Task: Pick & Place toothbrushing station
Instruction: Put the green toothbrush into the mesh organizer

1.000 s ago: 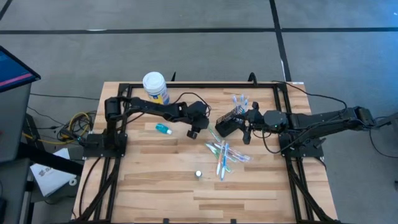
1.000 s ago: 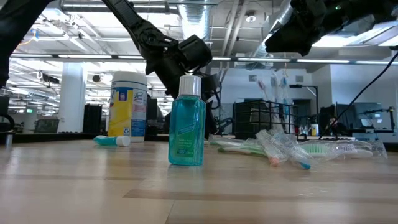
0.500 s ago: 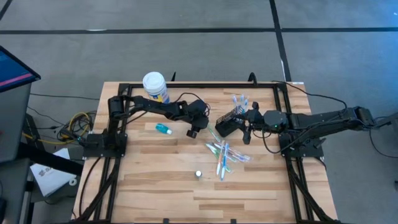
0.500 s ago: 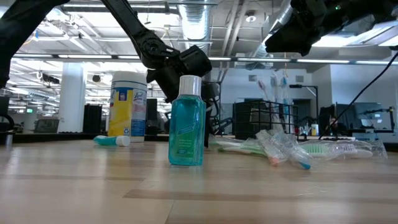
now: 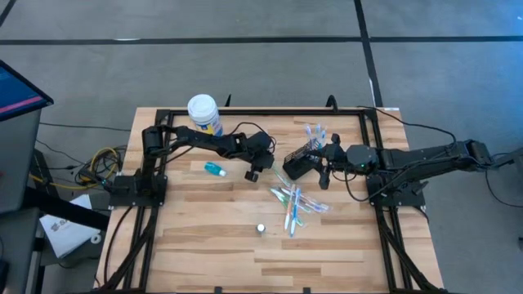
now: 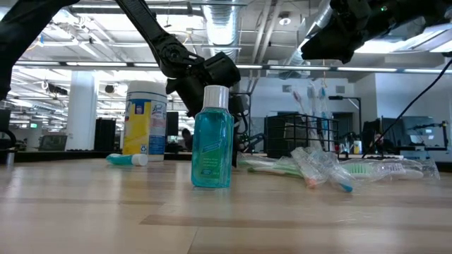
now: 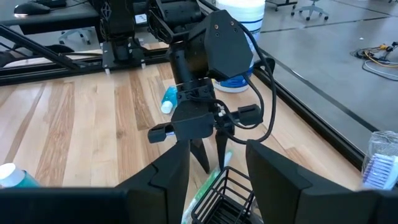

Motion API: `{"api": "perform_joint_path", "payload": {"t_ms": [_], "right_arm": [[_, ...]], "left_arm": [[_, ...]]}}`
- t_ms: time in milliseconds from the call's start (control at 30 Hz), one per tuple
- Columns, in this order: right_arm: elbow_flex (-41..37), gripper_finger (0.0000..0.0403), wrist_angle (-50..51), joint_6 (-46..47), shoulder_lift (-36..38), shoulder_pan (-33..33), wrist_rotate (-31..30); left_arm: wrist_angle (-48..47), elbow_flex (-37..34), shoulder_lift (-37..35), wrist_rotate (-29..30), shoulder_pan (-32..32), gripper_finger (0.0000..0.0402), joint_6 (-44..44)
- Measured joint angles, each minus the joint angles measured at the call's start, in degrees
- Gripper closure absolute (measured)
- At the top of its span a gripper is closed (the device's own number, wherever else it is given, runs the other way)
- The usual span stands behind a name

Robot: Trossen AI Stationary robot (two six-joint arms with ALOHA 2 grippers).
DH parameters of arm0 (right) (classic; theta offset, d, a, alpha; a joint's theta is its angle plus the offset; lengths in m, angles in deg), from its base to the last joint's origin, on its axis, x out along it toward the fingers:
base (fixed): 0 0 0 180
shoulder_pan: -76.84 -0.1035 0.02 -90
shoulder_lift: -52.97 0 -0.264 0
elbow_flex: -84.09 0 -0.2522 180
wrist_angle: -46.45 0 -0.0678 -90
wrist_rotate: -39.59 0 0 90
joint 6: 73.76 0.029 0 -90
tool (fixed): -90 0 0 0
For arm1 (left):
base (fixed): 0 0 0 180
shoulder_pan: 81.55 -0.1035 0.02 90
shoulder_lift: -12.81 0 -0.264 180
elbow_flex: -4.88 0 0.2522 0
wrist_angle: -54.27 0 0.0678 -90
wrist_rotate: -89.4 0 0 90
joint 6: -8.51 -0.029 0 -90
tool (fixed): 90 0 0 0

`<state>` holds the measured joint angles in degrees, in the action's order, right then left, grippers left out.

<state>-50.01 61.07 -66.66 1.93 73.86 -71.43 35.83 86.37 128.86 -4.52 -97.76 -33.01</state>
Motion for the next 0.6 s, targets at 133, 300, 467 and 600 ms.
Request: {"api": "perform_joint_path", "payload": {"t_ms": [133,300,467,600], "right_arm": [[0.00,0.0255,0.01,0.00,0.00,0.00,0.00],[0.00,0.0255,-0.02,0.00,-0.04,0.00,0.00],[0.00,0.0255,-0.13,0.00,-1.45,0.02,0.00],[-0.02,0.0255,-0.38,-0.02,-3.26,0.00,0.02]], "left_arm": [[0.04,0.00,0.00,0.01,0.10,0.0345,0.64],[0.02,0.02,-0.02,-0.38,0.17,0.0388,1.49],[-0.33,0.02,-0.02,-3.35,0.20,0.0388,1.82],[-1.60,0.13,-0.09,-3.61,0.80,0.0391,1.51]]}}
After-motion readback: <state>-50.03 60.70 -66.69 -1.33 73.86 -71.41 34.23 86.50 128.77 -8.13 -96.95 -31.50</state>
